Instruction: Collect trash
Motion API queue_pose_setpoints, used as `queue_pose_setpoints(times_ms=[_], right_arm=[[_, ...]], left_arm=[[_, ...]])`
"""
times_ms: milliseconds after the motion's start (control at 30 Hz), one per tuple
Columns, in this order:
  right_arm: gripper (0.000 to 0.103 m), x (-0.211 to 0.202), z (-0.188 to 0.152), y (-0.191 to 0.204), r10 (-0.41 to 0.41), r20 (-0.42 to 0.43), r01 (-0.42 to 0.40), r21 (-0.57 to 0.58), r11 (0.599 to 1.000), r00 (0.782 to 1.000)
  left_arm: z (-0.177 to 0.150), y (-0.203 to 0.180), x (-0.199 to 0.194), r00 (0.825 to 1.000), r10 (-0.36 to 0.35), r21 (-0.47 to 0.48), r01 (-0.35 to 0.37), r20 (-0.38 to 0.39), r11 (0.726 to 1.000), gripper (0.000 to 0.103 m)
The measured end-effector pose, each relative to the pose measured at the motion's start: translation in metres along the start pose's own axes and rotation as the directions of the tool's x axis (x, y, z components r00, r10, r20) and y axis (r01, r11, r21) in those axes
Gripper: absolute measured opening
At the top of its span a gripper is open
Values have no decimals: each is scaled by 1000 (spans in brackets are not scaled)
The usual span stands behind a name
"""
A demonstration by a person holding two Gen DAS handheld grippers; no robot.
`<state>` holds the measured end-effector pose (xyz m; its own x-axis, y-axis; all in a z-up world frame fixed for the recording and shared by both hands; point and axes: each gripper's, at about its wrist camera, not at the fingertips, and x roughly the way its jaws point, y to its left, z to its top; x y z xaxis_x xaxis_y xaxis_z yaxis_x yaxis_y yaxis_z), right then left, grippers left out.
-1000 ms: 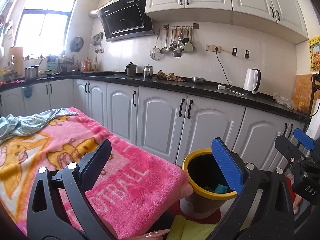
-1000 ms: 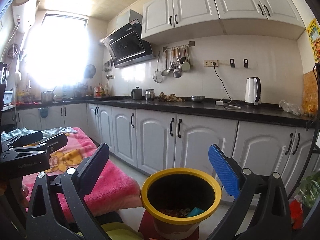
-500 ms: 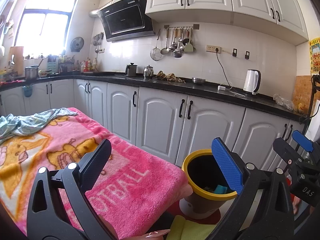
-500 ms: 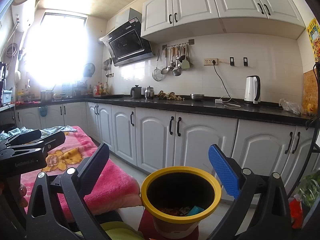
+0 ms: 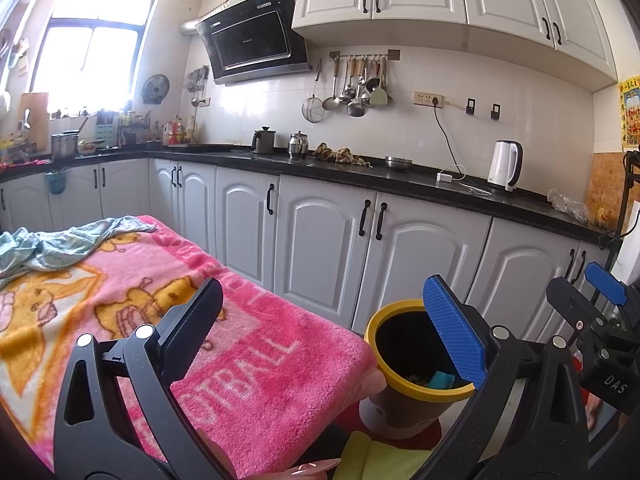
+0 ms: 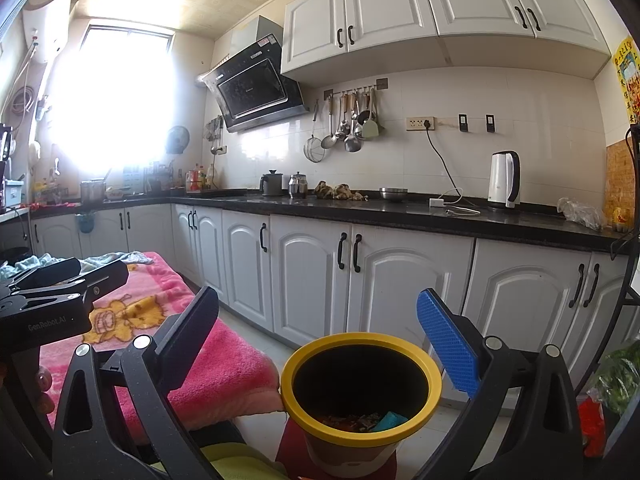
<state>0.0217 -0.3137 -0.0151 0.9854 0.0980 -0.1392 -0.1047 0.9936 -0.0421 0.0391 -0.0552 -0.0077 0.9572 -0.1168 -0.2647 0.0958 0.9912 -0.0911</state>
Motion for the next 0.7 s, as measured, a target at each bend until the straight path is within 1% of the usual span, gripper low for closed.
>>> queue_pose_setpoints(times_ms=[700], right_arm=[[97, 0, 0, 0, 0, -1, 0, 0, 1000, 1000]], left_arm=[[1, 1, 0, 1000, 2, -2, -2, 0, 1000, 92]])
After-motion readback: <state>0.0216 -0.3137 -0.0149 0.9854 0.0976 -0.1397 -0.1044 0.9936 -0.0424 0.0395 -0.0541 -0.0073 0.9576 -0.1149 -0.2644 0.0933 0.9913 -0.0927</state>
